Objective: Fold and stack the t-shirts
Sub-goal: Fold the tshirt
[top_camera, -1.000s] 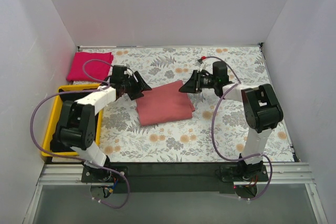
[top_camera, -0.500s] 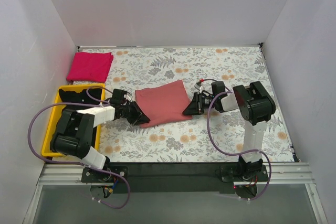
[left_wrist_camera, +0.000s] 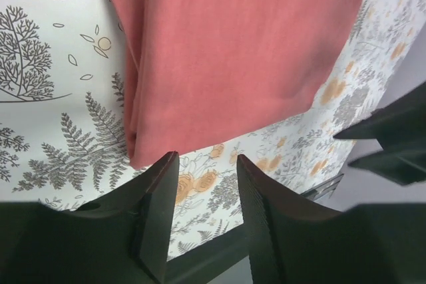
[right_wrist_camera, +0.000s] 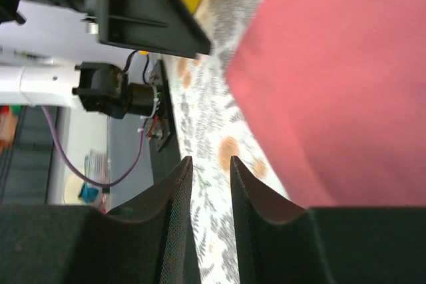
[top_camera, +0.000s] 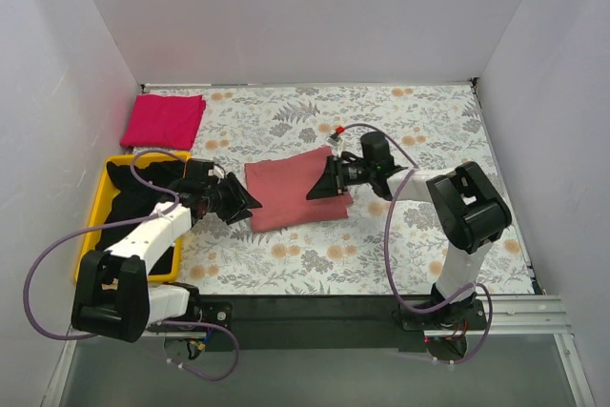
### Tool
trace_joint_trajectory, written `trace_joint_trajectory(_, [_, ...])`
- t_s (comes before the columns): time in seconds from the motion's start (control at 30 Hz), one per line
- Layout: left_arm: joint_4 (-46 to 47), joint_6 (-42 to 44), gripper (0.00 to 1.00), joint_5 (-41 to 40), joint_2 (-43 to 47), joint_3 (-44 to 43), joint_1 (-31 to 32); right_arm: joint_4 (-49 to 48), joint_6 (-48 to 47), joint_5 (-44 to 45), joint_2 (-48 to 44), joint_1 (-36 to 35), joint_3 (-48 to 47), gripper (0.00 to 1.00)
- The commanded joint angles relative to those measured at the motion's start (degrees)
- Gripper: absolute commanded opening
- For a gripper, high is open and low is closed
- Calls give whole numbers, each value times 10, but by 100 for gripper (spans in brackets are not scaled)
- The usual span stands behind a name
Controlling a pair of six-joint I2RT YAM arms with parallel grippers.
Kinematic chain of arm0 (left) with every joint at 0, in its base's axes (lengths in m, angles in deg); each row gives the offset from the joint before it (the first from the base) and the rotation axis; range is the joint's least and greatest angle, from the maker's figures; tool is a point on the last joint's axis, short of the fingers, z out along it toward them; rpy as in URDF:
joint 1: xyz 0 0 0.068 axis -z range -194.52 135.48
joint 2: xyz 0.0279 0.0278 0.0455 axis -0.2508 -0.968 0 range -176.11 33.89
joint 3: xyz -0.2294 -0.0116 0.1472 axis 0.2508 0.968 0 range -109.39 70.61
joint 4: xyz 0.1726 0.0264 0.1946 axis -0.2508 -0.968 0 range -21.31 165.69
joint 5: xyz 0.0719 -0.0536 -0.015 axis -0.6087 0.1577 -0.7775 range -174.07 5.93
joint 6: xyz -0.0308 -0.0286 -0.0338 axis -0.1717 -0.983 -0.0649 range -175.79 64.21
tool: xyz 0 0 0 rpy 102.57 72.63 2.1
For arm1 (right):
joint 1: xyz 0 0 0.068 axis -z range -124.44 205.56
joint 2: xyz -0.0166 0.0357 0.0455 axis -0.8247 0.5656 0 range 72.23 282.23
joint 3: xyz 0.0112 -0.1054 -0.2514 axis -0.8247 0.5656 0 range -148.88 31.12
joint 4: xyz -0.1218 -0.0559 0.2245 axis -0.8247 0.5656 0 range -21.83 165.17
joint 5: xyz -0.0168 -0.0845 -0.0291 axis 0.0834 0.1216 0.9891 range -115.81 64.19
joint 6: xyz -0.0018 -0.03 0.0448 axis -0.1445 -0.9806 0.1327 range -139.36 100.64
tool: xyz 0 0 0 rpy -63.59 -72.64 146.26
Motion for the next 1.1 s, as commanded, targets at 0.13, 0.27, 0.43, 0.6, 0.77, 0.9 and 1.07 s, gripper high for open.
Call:
trace_joint_trajectory(0.13, [13, -2, 30, 19, -77, 14, -2, -18, 31, 41, 111, -107, -86, 36])
trace_joint_trajectory(0.27, [10, -10, 22, -6, -100, 30, -3, -20, 31, 53, 175, -108, -81, 36])
trace_joint_trajectory(0.43, [-3, -5, 22, -16, -79, 27, -3, -18, 14, 52, 149, -98, -63, 35])
trace_joint_trajectory(0.6, [-39, 20, 28, -67, -29, -28, -3, -17, 10, 43, 64, -57, -77, 36])
trace_joint_trajectory(0.77, [10, 19, 31, -77, -76, -104, -28, -18, 42, 32, 89, 25, -137, 37])
trace_joint_trajectory(0.9, [54, 10, 31, -58, -172, -196, -47, -17, 62, 39, 138, 62, -222, 37])
trace_joint_trajectory(1.07, [66, 11, 29, -32, -314, -281, -54, -17, 89, 43, 227, 86, -290, 37])
